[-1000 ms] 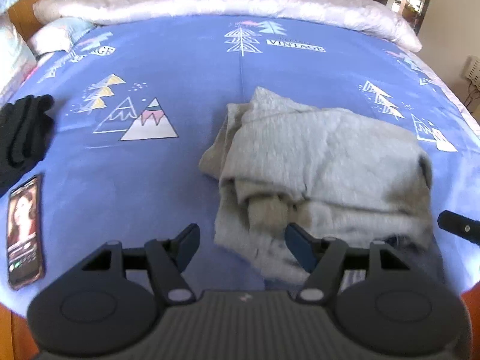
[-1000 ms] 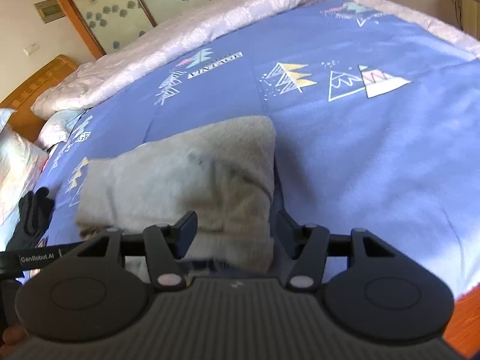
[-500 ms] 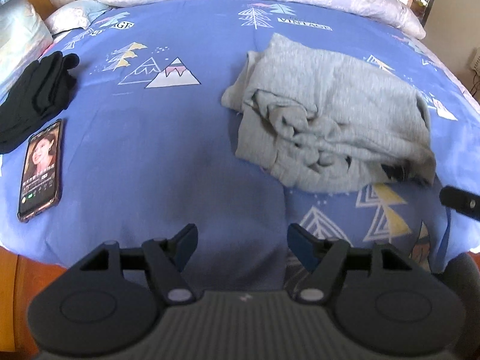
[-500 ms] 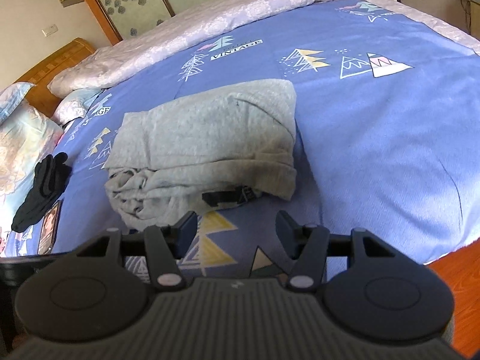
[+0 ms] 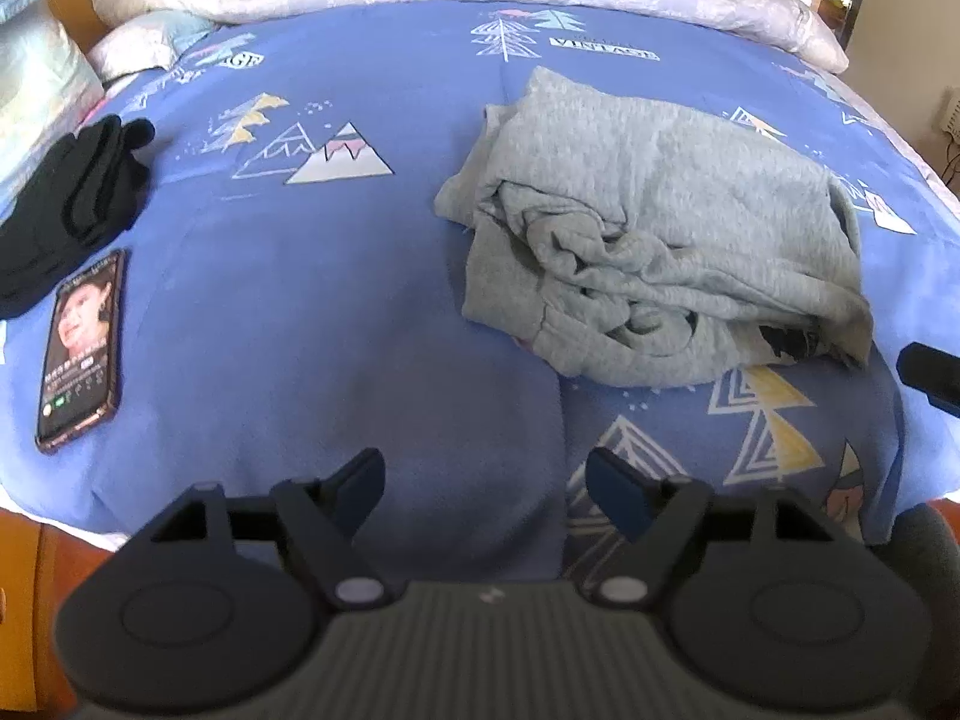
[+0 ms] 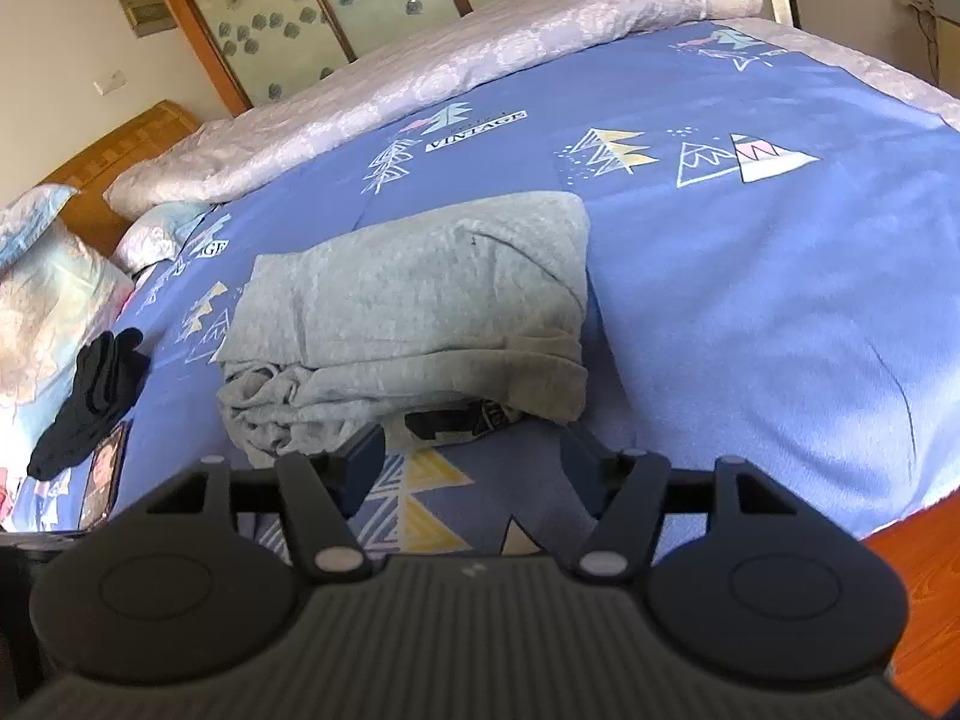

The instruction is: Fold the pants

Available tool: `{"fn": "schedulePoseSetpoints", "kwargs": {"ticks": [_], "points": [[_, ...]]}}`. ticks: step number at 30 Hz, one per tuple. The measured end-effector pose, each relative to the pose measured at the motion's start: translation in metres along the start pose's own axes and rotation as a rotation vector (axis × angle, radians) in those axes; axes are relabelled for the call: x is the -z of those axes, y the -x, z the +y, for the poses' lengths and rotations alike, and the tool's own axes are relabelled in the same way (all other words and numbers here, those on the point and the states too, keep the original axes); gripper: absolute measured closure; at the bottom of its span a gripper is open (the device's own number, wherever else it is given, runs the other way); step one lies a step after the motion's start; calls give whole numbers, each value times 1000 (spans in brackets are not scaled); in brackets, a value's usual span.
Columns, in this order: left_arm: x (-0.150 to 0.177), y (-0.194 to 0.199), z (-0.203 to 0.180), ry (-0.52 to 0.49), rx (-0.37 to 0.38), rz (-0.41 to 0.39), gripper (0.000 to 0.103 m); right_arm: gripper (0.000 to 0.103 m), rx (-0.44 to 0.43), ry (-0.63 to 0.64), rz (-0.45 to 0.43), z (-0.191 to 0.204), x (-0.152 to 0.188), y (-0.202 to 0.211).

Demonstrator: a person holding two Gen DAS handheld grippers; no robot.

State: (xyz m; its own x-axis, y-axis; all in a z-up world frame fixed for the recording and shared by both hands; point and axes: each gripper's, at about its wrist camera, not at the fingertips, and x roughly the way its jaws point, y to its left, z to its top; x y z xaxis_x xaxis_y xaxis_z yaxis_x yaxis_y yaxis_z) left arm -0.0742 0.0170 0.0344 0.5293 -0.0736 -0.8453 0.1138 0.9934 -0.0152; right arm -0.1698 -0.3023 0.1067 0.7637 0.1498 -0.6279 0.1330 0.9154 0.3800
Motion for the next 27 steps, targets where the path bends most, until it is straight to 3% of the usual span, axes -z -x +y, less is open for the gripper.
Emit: {"fn": "schedulePoseSetpoints", "kwargs": {"ticks": [4, 6, 10, 14, 19, 27], "points": [[-3, 7, 4, 7, -10, -36, 19, 30, -19, 0, -21, 2, 0, 2], [-4, 12, 6, 13, -14, -64, 7, 27, -31, 12, -34, 4, -1, 6], [-5, 31, 6, -11, -22, -159, 0, 26, -31, 27, -48, 12, -5, 15], [-1, 52, 3, -77, 12, -249, 0, 25, -36, -8, -70, 12, -5, 31], [6, 66, -10, -137, 74, -276, 0, 25, -13, -18, -77, 13, 4, 46], [10, 69, -19, -151, 14, -295, 0, 25, 3, -8, -113, 18, 5, 50]]}}
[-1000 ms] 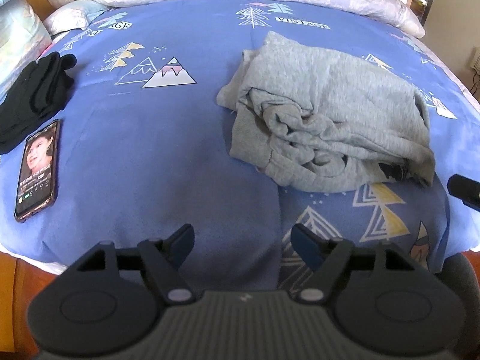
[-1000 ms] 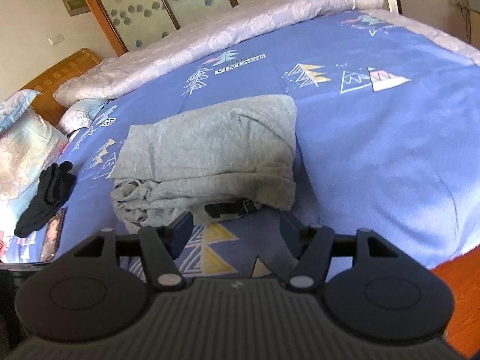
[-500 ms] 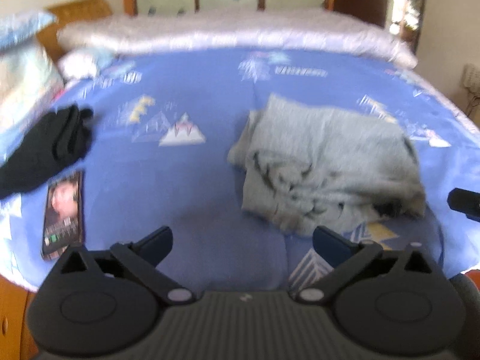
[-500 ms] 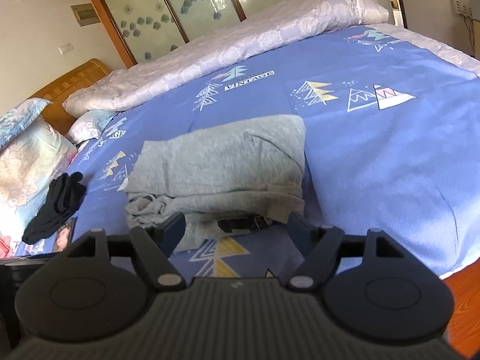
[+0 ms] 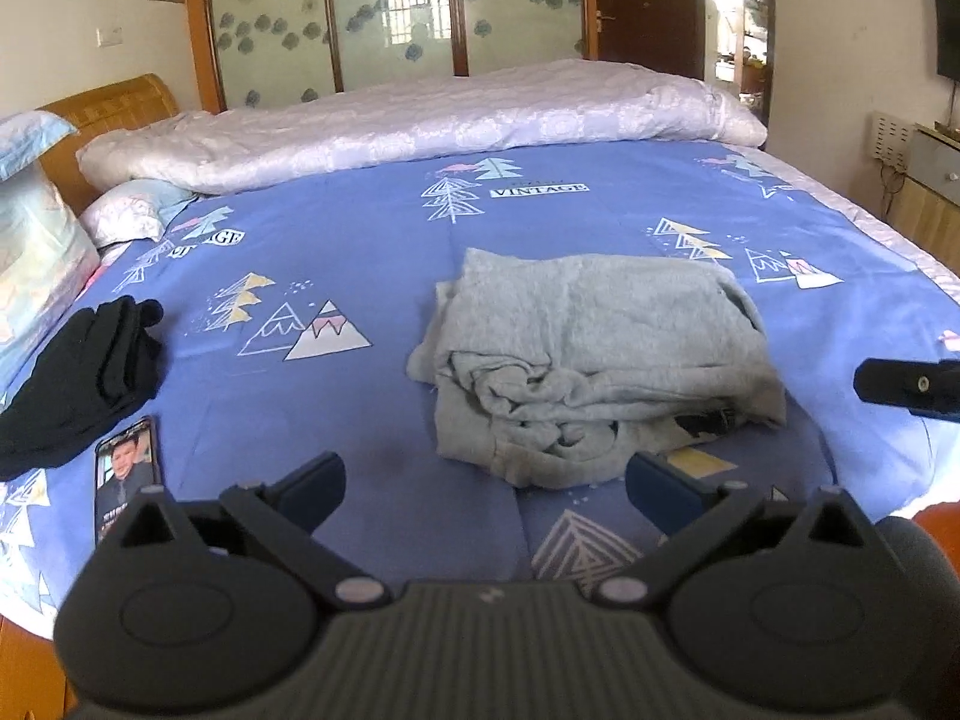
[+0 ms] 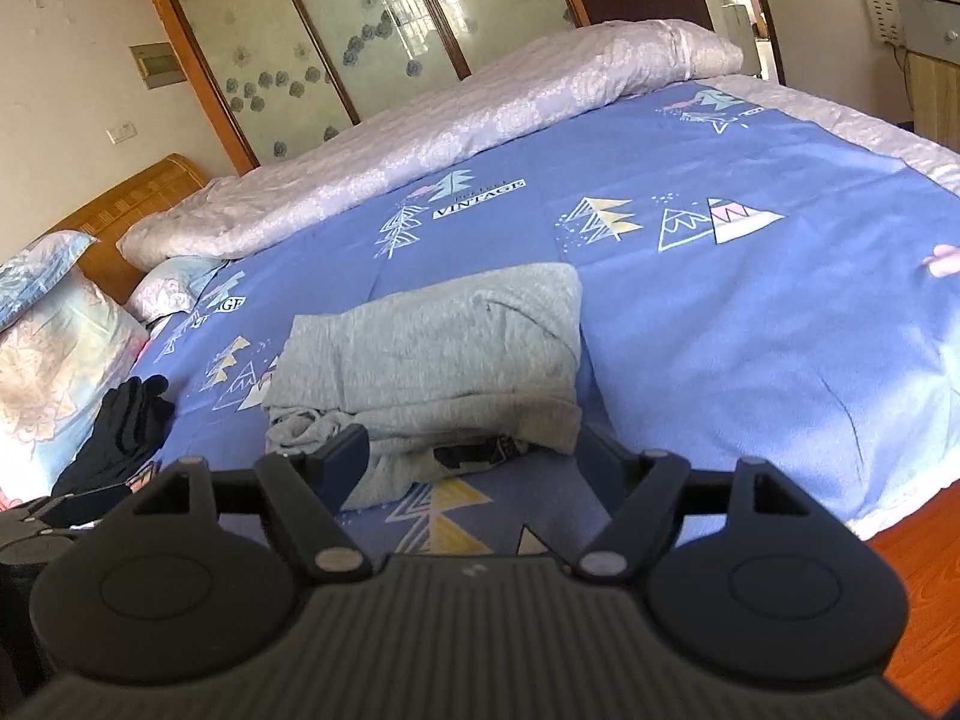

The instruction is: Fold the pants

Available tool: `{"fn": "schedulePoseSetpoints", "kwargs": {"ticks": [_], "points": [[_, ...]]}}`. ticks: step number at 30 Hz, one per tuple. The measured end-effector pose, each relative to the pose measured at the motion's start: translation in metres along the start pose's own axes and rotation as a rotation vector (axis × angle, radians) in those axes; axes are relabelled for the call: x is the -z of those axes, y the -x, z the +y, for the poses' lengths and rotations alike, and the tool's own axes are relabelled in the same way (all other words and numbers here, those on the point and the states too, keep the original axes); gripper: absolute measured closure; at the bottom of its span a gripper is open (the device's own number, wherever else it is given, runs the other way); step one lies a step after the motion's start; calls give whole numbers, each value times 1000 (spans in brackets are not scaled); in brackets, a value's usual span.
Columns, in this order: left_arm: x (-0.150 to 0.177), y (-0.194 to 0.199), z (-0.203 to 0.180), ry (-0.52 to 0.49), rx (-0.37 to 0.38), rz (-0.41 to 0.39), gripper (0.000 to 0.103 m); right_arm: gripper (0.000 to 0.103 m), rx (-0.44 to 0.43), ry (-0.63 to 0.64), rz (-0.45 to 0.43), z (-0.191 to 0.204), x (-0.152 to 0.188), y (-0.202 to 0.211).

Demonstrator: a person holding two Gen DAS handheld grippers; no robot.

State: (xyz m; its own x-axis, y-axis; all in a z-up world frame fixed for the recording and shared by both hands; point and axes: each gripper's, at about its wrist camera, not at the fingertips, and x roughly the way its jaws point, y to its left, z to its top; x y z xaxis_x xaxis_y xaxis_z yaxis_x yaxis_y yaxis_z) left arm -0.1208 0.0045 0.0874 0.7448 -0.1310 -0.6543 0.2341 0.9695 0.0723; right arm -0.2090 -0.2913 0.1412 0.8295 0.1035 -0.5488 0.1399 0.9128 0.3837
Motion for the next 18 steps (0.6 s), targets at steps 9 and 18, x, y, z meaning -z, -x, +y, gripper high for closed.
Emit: {"fn": "schedulePoseSetpoints", "kwargs": {"ticks": [9, 18], "points": [[-2, 1, 0, -20, -56, 10, 0, 25, -11, -25, 1, -4, 3, -3], [-1, -5, -2, -47, -91, 51, 0, 25, -26, -36, 1, -12, 2, -3]]}}
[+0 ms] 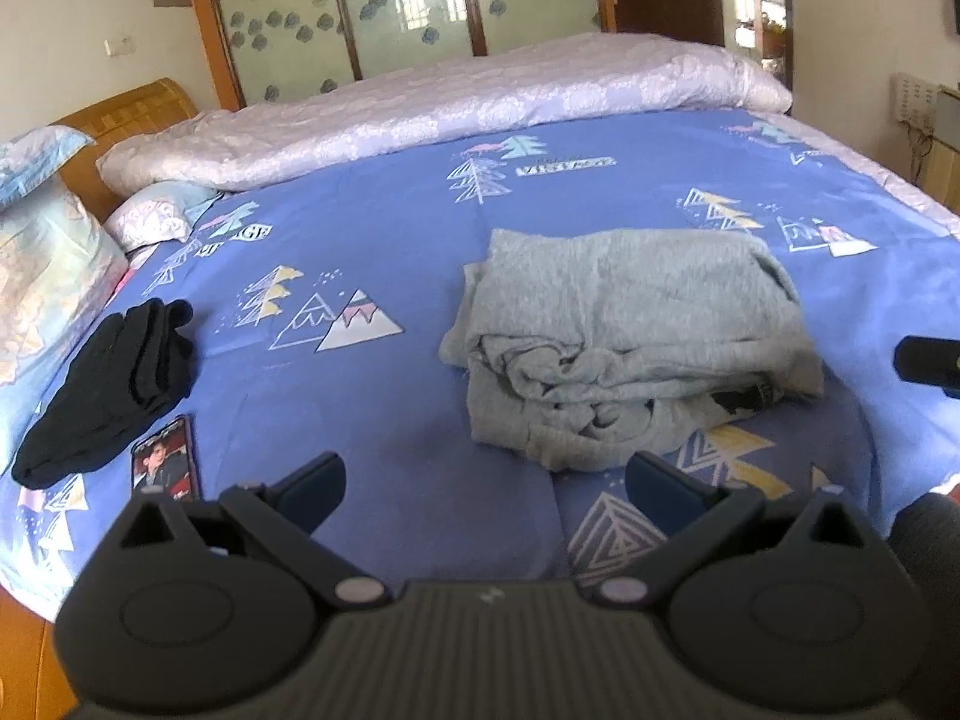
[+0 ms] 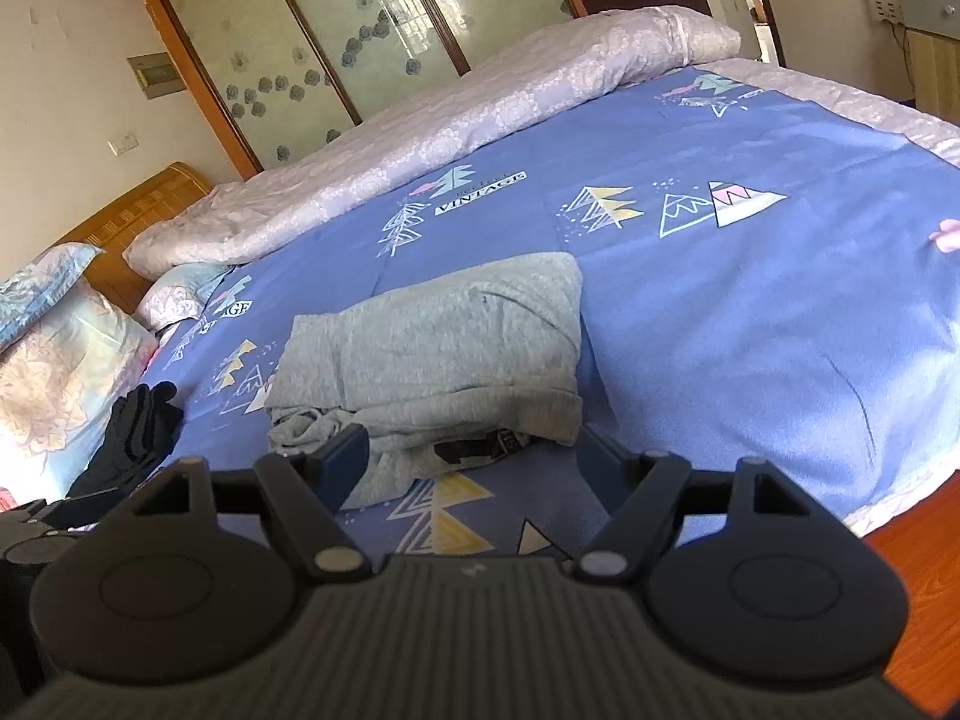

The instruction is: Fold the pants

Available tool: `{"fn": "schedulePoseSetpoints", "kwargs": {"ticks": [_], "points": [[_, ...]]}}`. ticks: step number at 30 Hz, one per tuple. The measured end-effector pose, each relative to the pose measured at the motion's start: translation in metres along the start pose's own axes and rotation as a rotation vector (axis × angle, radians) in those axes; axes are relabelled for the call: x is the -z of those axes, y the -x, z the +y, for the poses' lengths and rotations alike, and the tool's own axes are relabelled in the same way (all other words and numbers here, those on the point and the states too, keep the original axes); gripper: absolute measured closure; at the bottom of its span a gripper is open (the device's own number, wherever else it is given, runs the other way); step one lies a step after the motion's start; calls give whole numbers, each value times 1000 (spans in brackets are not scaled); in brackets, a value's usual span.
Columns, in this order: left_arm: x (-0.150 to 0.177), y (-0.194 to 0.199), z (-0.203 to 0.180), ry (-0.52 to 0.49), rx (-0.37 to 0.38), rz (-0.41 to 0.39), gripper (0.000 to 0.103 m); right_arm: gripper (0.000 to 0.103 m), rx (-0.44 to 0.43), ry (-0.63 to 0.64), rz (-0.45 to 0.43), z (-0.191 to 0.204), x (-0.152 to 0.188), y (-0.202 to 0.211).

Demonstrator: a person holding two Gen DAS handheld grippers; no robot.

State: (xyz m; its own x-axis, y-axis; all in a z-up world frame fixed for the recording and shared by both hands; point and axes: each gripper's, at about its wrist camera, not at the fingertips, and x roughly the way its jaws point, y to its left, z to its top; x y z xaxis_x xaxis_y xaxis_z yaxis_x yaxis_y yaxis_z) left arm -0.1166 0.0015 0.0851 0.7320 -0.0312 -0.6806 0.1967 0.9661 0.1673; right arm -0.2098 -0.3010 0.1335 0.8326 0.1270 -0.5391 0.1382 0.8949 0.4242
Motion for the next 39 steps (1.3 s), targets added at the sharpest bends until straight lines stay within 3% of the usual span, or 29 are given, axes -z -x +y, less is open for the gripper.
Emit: {"fn": "schedulePoseSetpoints", "kwargs": {"ticks": [39], "points": [[2, -8, 16, 78, -58, 63, 0, 25, 2, -31, 10, -19, -5, -3]]}}
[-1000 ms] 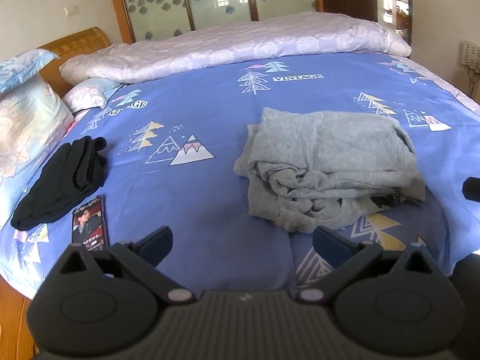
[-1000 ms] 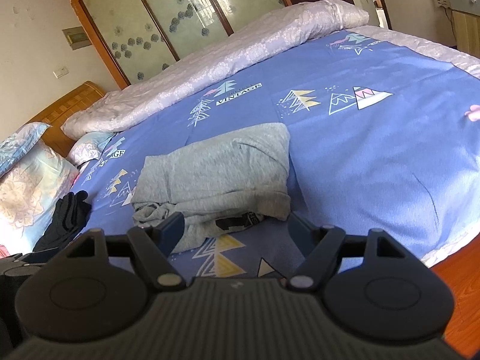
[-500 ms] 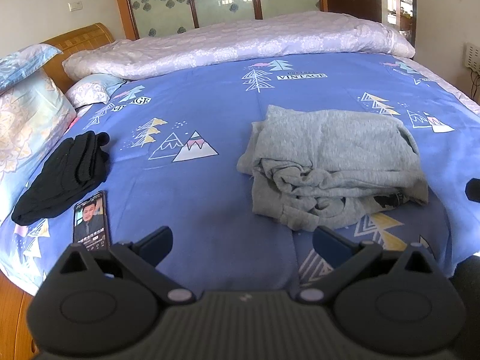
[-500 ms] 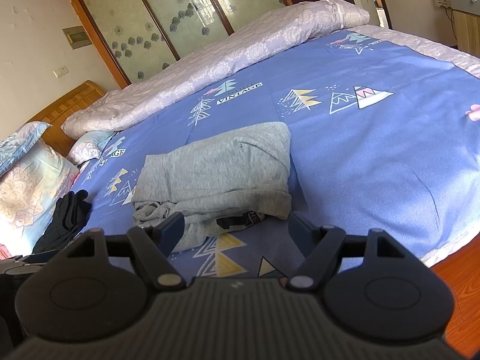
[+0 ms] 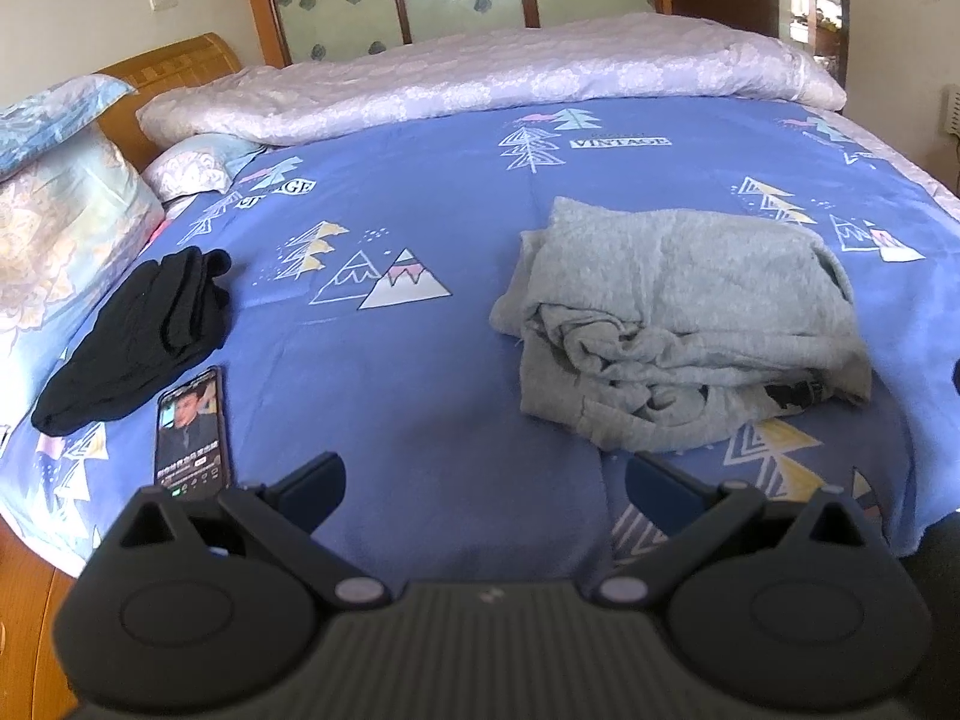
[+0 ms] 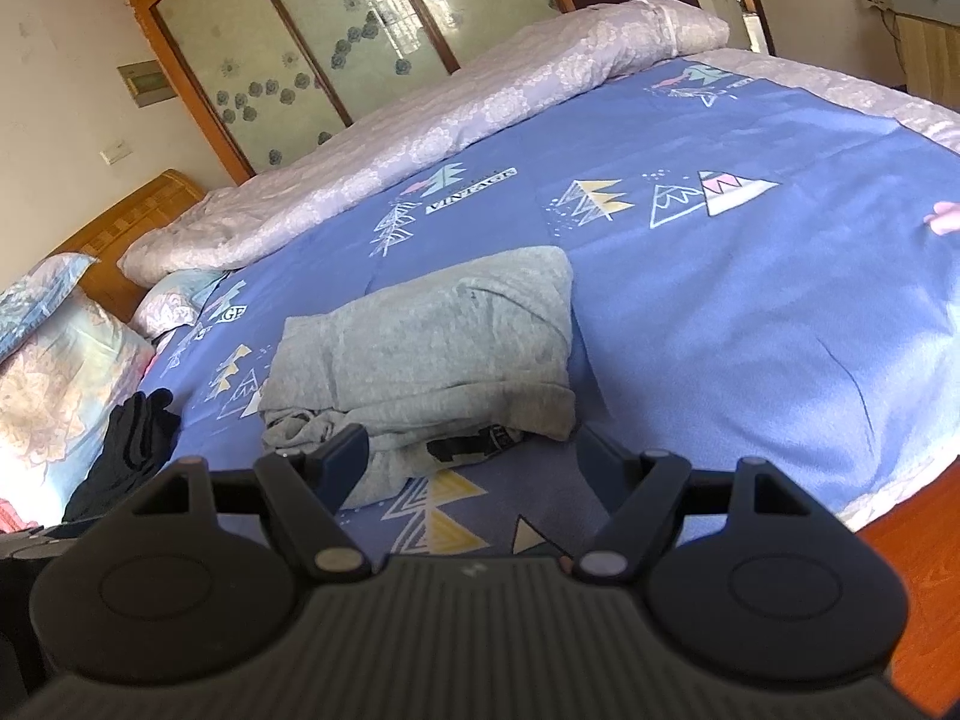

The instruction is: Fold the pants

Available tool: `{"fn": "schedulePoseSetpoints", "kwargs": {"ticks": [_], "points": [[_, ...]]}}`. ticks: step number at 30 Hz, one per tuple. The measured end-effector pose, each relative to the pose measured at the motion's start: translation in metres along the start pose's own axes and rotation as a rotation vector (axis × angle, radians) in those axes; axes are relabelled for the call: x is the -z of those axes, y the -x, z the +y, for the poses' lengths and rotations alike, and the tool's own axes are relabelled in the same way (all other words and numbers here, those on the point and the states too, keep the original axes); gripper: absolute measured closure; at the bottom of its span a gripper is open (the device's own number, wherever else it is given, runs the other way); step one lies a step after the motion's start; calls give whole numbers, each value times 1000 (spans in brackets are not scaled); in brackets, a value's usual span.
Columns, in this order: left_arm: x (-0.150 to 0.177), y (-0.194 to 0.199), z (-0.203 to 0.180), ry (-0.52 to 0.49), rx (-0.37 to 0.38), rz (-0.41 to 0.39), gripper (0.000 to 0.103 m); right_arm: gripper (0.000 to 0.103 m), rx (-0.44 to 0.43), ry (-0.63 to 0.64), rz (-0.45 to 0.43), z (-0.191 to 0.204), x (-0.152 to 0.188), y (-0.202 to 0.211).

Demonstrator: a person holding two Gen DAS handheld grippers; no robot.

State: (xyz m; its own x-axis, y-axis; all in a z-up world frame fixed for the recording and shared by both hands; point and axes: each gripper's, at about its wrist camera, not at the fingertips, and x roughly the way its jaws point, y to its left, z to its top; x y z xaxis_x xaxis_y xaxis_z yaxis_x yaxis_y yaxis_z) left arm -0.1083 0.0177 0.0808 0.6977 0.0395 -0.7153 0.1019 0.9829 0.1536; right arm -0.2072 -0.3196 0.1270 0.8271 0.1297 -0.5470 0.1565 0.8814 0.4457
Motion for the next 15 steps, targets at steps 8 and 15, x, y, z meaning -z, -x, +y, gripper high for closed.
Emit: {"fn": "schedulePoseSetpoints", "kwargs": {"ticks": [8, 15], "points": [[0, -6, 4, 17, -18, 36, 0, 24, 2, -6, 10, -2, -1, -1], [-3, -12, 10, 32, -44, 73, 0, 24, -1, -10, 11, -4, -1, -1]]}}
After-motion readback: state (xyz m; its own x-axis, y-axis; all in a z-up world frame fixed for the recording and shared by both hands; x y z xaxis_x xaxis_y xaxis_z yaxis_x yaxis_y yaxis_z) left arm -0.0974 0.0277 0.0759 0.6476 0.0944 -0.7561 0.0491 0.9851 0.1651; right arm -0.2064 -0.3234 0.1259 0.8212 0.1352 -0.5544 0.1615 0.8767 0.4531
